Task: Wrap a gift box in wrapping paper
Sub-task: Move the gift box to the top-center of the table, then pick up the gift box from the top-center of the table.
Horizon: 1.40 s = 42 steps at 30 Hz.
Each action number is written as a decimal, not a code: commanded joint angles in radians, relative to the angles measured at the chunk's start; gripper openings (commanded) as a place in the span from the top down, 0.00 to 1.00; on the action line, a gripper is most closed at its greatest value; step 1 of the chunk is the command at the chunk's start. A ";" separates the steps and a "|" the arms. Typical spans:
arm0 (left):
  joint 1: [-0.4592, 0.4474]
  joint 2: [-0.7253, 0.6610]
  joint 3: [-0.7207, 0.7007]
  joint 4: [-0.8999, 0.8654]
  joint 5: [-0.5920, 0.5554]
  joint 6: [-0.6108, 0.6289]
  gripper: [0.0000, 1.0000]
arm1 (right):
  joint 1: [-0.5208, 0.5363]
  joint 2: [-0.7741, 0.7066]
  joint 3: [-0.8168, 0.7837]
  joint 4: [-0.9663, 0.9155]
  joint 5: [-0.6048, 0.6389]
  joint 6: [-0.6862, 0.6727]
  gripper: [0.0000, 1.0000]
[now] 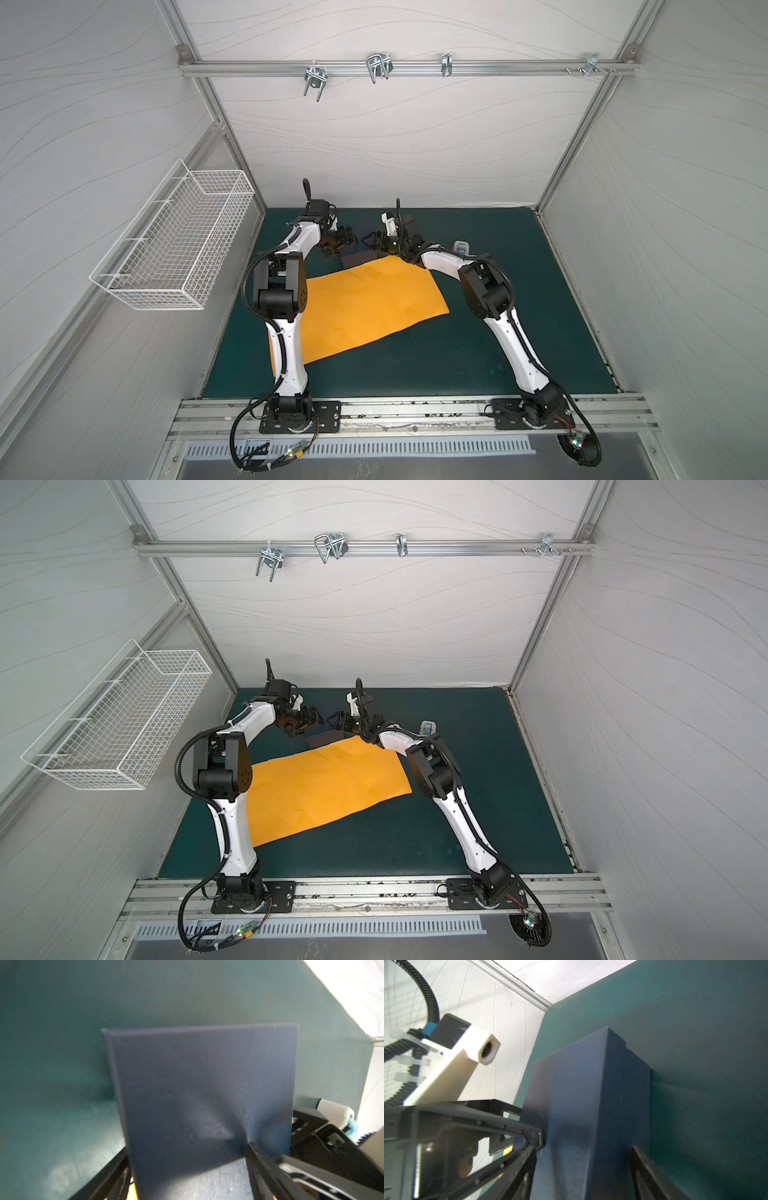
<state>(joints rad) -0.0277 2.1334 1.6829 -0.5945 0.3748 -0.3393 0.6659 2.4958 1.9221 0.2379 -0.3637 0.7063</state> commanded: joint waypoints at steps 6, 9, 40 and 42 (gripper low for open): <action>-0.011 -0.007 -0.015 -0.024 -0.069 -0.041 0.10 | -0.033 -0.060 -0.017 -0.014 0.019 0.009 0.22; -0.012 0.016 0.004 0.007 -0.067 -0.060 0.08 | -0.051 -0.025 0.031 -0.038 0.000 0.013 0.19; -0.025 -0.005 -0.053 0.163 0.065 -0.130 0.15 | 0.019 -0.002 0.048 -0.071 -0.092 0.040 0.33; -0.028 -0.018 -0.051 0.156 0.063 -0.130 0.16 | 0.022 -0.015 0.046 -0.076 -0.092 0.031 0.34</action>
<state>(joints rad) -0.0261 2.1391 1.6341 -0.4286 0.3927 -0.4683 0.6537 2.5267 1.9621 0.1764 -0.3981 0.7368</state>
